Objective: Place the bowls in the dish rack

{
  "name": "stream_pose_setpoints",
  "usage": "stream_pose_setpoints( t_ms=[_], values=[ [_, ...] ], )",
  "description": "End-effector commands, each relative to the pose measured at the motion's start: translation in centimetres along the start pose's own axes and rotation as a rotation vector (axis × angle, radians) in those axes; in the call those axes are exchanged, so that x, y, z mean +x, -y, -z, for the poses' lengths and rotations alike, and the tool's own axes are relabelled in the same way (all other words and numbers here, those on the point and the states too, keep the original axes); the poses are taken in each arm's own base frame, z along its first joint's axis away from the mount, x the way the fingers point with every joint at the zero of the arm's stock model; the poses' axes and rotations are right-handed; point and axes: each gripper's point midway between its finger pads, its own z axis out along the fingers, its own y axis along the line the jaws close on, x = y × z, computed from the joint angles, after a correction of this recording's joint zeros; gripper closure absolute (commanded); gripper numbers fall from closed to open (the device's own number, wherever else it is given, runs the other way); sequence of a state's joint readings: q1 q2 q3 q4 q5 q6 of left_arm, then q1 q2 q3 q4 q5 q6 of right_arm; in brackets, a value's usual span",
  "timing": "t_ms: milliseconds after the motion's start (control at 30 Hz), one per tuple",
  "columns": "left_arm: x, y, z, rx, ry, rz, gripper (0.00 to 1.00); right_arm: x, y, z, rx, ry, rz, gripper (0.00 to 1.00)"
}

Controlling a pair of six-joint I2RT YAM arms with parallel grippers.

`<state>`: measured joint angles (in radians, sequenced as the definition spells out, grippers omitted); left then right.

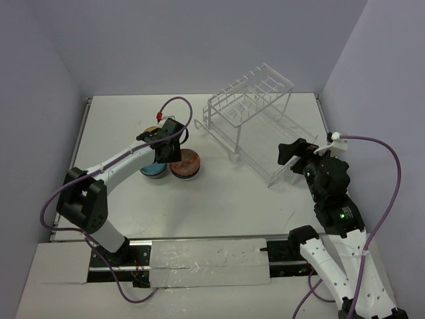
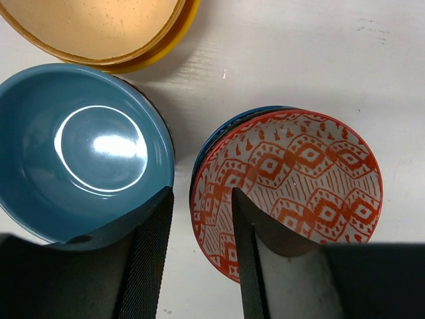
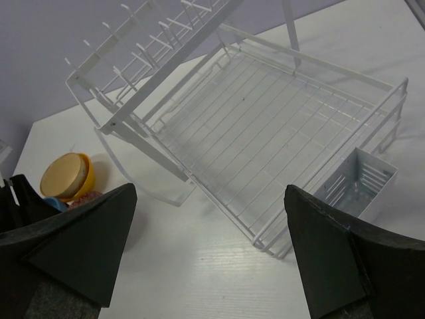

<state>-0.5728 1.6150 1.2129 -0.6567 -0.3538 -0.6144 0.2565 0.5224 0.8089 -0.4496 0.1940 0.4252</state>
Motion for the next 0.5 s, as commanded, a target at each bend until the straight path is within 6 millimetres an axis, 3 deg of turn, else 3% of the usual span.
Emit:
stream_pose_setpoints(
  t_ms=[0,133,467],
  values=[
    [-1.8,0.8,0.8,0.024,0.048,0.009,0.55,-0.8,-0.3,0.0,-0.015,0.045,0.003,0.00],
    [-1.0,1.5,0.2,0.056,0.020,0.009,0.63,-0.8,-0.4,0.0,-0.018,0.044,0.003,0.00],
    [-0.8,1.8,-0.6,0.048,0.006,0.005,0.66,-0.7,-0.3,0.2,-0.023,0.048,0.004,0.00]
  ],
)
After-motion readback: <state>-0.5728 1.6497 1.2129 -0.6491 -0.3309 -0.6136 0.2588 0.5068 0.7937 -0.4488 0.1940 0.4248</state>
